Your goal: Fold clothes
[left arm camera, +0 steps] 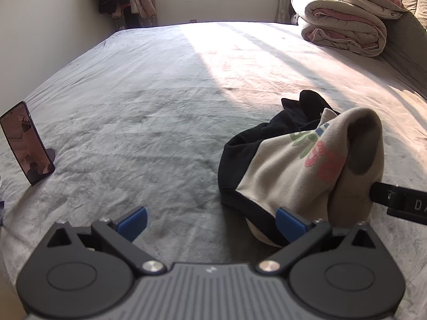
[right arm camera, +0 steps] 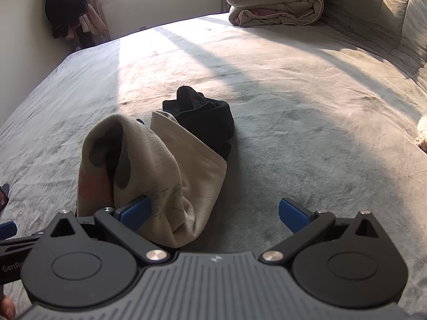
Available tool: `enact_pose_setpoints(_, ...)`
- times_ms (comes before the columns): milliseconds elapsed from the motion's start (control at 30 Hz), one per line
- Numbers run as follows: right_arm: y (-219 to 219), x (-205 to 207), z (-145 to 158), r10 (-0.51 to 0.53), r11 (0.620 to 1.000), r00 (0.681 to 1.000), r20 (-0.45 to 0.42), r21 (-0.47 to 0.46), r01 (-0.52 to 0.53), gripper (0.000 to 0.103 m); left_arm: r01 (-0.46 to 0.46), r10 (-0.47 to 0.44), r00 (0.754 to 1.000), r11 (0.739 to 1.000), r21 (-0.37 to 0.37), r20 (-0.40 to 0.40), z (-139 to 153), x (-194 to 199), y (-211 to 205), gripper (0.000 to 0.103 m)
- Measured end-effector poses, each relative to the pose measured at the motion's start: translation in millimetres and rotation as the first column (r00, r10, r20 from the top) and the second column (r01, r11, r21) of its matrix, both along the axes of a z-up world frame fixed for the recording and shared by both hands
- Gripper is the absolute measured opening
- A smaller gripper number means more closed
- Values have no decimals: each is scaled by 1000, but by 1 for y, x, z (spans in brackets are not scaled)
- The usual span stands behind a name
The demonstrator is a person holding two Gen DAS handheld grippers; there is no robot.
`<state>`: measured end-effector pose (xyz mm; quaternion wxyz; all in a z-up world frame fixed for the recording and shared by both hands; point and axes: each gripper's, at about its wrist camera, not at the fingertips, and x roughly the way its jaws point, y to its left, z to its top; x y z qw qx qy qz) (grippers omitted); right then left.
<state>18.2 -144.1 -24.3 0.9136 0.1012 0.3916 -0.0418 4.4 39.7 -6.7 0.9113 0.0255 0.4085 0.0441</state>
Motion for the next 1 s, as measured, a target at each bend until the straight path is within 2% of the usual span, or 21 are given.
enact_pose_setpoints(633,1,-2,1,13,1000,1000,3,-6,-13,103,-7,6,1000,1000,-23,-6,1,3,9,103)
enact_pose_setpoints(767,1,-6,7,40,999,998,42,-1,-40,103,0,0,1000,997,-79,-11,1,3,16,103)
enact_pose_setpoints(867,2,-11,12,88,996,992,88,8,-89,103,2,-8,999,988,-157,-37,-5,6,23,103)
enact_pose_setpoints(1000,7,-12,14,156,987,980,121,11,-158,103,-2,-6,1000,968,-251,-31,-14,8,32,103)
